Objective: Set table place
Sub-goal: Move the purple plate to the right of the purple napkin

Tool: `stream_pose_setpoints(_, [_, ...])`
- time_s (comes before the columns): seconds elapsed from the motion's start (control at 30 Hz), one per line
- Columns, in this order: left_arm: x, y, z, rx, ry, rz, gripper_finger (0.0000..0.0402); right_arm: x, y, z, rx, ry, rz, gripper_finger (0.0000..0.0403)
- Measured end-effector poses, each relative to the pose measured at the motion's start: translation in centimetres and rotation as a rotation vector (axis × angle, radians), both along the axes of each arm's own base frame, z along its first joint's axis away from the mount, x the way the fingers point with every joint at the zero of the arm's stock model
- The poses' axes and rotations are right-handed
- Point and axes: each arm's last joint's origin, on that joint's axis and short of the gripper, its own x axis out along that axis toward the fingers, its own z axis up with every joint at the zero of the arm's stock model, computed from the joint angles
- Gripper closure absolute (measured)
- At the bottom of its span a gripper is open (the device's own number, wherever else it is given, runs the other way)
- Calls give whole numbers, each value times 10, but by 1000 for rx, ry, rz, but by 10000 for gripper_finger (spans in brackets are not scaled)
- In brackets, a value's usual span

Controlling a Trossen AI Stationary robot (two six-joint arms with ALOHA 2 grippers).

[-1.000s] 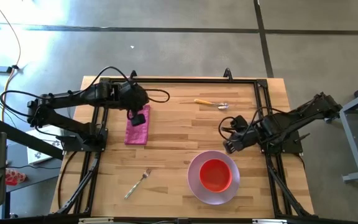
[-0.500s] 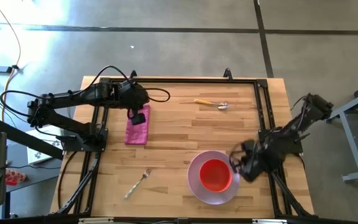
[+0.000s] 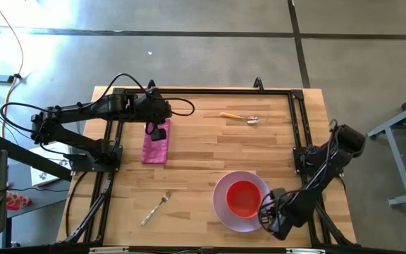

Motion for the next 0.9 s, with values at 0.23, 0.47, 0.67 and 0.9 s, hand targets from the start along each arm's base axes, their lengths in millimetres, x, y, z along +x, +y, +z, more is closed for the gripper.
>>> stream_pose_setpoints(0.23, [0,0,0,-1,4,-11,401,-4,7,-12,-27,44,20,403])
stream_pose_setpoints(0.47, [0,0,0,5,6,-6,402,0,-2,-13,-88,41,1,403])
stream_pose_setpoints(0.67, [0,0,0,11,11,-6,402,0,-3,-13,-93,49,-1,403])
stream_pose_setpoints(0.9, [0,0,0,17,18,-16,401,13,0,-27,-99,12,-20,403])
